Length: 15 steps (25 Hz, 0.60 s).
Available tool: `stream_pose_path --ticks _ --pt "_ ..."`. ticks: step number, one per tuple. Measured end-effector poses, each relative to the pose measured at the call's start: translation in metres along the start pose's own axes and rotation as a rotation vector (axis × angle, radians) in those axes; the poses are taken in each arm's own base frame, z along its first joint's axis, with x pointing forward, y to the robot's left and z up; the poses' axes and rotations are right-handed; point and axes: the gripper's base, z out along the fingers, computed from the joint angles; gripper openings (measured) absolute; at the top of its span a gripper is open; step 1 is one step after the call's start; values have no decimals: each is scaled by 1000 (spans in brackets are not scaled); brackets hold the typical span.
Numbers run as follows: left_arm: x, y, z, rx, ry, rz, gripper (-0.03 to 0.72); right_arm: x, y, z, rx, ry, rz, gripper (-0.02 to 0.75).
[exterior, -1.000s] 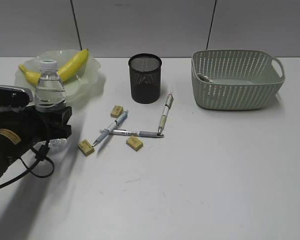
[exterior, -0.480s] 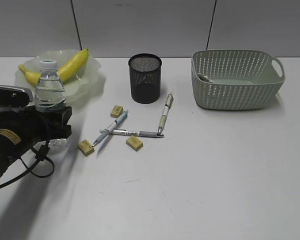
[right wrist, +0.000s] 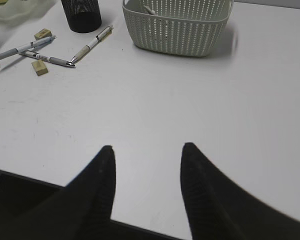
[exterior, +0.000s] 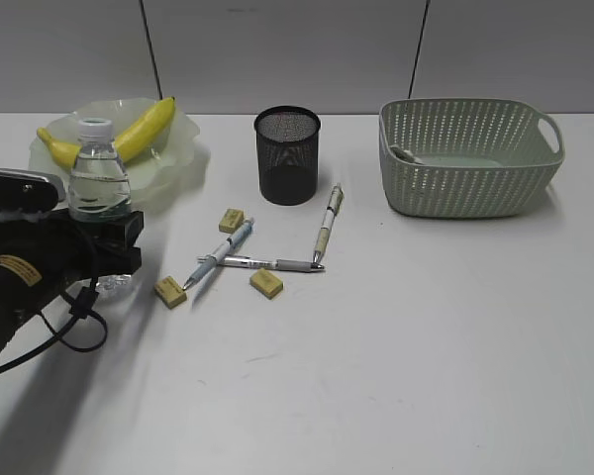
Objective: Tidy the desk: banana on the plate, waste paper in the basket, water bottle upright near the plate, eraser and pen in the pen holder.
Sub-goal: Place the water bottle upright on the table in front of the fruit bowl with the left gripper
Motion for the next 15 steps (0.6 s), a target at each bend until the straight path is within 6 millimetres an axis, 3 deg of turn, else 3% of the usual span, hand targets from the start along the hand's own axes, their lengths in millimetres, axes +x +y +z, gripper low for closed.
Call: stream_pose_path --ticks 15 --pt "6 1 -11 -1 8 3 524 0 0 0 0 0 0 348"
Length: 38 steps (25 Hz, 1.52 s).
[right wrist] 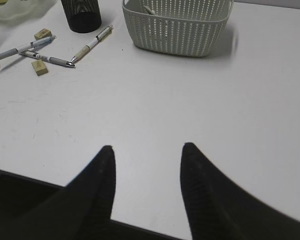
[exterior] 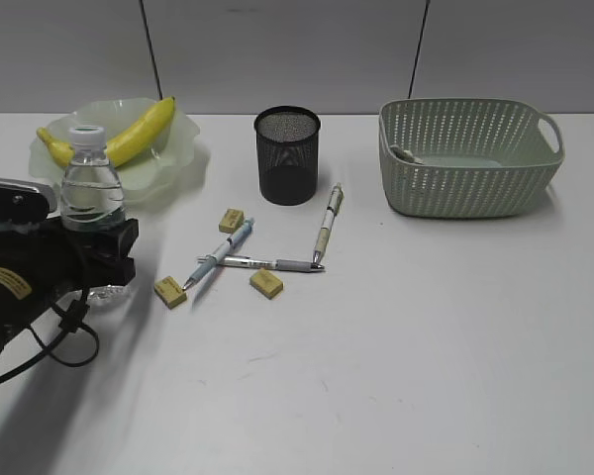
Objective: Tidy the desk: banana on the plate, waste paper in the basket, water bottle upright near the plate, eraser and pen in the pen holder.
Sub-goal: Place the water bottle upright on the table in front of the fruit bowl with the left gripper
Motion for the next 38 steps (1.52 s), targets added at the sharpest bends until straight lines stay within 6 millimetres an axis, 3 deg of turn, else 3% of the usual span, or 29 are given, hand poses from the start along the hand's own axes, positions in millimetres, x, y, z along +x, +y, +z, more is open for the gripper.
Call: stream_pose_path --ticks 19,30,38 --pt "8 0 -15 16 59 9 585 0 0 0 0 0 0 348" --pt "-24 -1 -52 29 -9 4 587 0 0 0 0 0 1 348" --pt "-42 -2 -82 27 217 4 588 0 0 0 0 0 1 348"
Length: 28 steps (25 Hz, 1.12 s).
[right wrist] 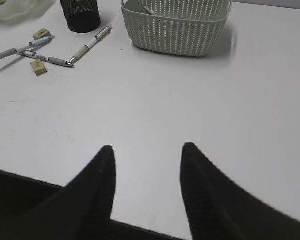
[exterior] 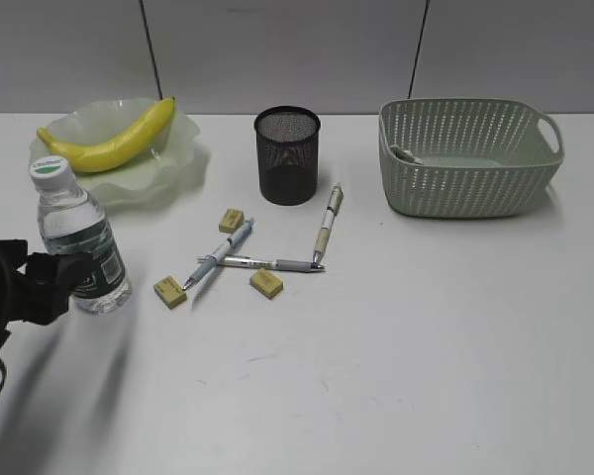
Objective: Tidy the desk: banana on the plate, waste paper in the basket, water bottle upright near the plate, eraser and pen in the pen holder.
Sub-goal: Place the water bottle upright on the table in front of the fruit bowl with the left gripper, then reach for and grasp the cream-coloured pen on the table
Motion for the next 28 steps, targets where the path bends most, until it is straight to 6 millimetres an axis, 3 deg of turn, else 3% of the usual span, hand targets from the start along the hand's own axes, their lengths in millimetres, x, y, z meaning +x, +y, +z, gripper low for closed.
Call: stream_pose_path --ticks 6,10,14,18,22,28 --pt "-29 -3 -35 -1 155 -6 587 0 0 0 0 0 0 348" --pt "-58 -6 -67 0 258 2 571 0 0 0 0 0 0 348" --pt "-73 -7 -106 -5 365 11 545 0 0 0 0 0 0 348" --pt "-77 -7 -154 -3 378 14 538 0 0 0 0 0 0 348" --pt "-66 -5 -192 -2 358 17 538 0 0 0 0 0 0 342" --pt "-52 -2 -241 4 170 24 538 0 0 0 0 0 0 339"
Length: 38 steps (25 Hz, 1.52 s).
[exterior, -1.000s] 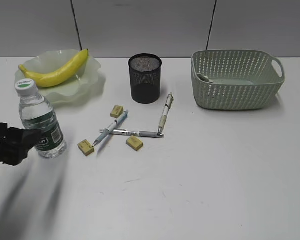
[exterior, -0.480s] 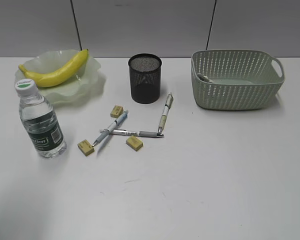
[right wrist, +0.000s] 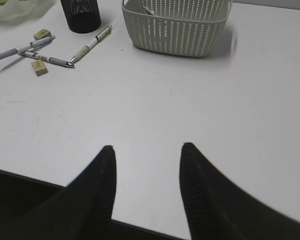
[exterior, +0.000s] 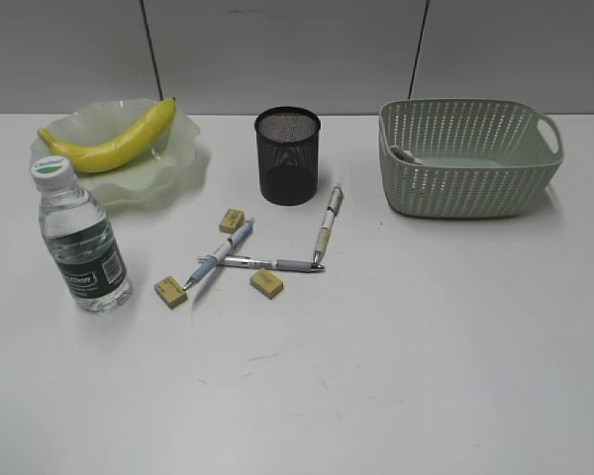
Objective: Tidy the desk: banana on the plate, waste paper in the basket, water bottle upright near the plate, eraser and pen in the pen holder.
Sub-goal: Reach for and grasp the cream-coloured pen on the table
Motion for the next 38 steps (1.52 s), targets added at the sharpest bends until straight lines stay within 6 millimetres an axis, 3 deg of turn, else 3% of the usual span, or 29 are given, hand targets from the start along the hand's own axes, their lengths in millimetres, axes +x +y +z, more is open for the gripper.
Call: stream_pose_path --ticks 6,10,18,23,28,34,38 --pt "20 7 -28 -53 -165 26 536 0 0 0 0 0 0 339" --pt "32 8 -20 -59 -146 28 526 0 0 0 0 0 0 339" --pt "33 8 -12 -57 -158 31 515 -1 0 1 0 7 -1 339" --pt "33 8 -12 -57 -162 31 510 -25 1 18 0 53 -100 339" --pt "33 8 -12 -57 -163 32 503 -68 4 62 -19 160 -227 339" --pt "33 8 -12 -57 -163 32 503 -121 11 150 -88 362 -221 337" --pt "33 8 -12 -56 -165 32 503 -158 28 209 -164 414 -188 291"
